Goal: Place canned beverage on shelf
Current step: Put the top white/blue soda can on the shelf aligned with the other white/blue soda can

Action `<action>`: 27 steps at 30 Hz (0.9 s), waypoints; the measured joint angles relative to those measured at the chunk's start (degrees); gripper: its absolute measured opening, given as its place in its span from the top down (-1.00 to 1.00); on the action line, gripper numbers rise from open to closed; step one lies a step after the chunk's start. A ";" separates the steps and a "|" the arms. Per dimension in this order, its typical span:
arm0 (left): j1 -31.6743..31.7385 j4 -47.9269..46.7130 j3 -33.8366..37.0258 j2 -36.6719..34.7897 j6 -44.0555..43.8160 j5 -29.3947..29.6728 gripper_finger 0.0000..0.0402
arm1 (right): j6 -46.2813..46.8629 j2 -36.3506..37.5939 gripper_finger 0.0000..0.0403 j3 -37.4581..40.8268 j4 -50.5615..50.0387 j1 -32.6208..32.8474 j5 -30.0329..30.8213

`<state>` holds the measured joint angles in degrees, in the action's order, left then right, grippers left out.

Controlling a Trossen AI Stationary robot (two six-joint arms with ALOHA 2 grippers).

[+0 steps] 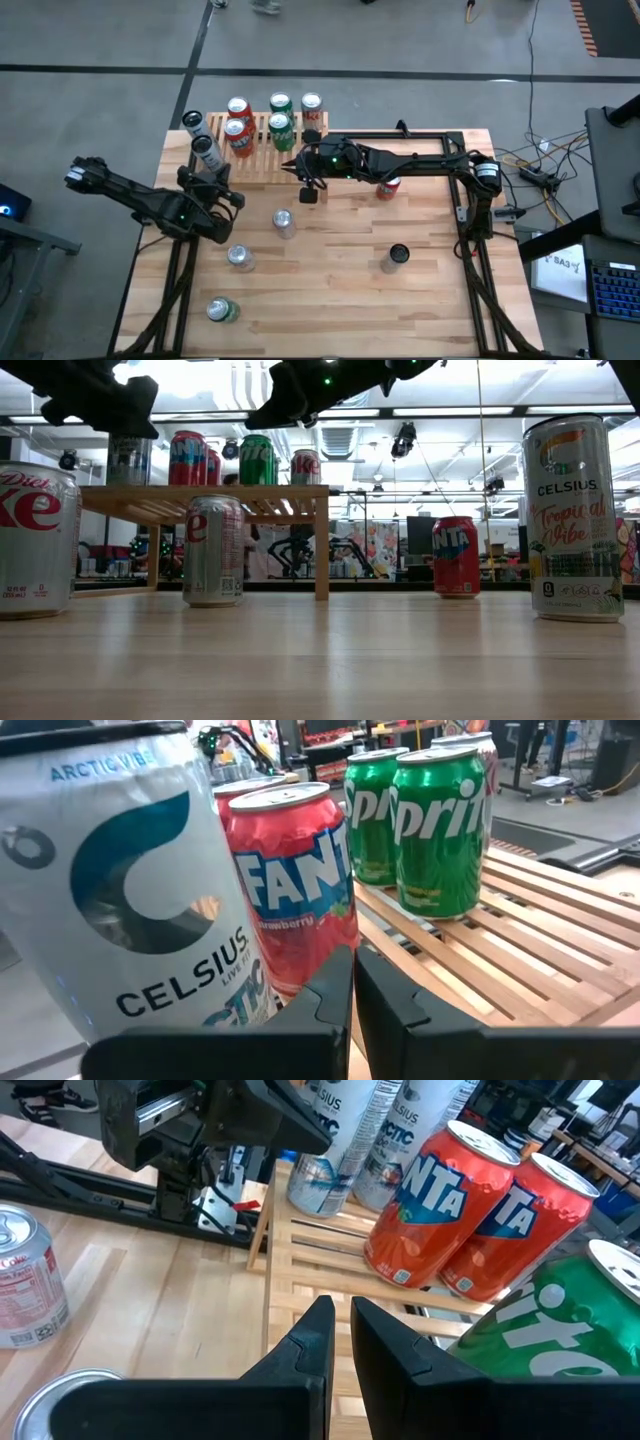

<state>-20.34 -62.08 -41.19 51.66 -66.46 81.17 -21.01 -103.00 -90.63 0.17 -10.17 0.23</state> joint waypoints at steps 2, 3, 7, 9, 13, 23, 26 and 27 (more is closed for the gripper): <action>0.00 -0.44 0.00 -0.05 -0.02 0.03 1.00 | 0.30 0.00 0.87 0.00 -0.08 0.01 0.00; 0.00 -0.76 0.01 -0.19 -0.02 0.04 1.00 | 0.36 0.00 0.87 0.00 -0.11 0.01 0.00; 0.00 -2.69 0.05 -1.04 -0.08 -1.05 1.00 | 0.36 0.00 0.87 0.00 -0.42 0.01 0.00; 0.00 -4.12 0.06 -1.39 -0.21 -1.58 1.00 | 0.36 0.00 0.87 0.00 -0.49 0.02 0.00; 0.00 -7.03 0.07 -2.23 -0.36 -3.12 1.00 | 0.36 0.00 0.87 0.00 -0.52 0.00 0.01; 0.17 -13.50 -0.41 -5.19 -5.59 -10.10 1.00 | 0.39 0.00 0.87 0.00 -1.26 0.01 0.15; 0.20 -13.27 -0.41 -5.60 -6.08 -10.78 1.00 | 0.41 0.00 0.87 0.00 -1.39 0.00 0.15; 0.20 -13.02 -0.43 -5.61 -6.10 -11.34 1.00 | 0.40 0.00 0.87 0.00 -1.59 0.00 0.13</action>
<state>-20.14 -75.11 -41.62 46.04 -72.55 69.82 -20.60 -103.00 -90.63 -1.41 -10.17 0.36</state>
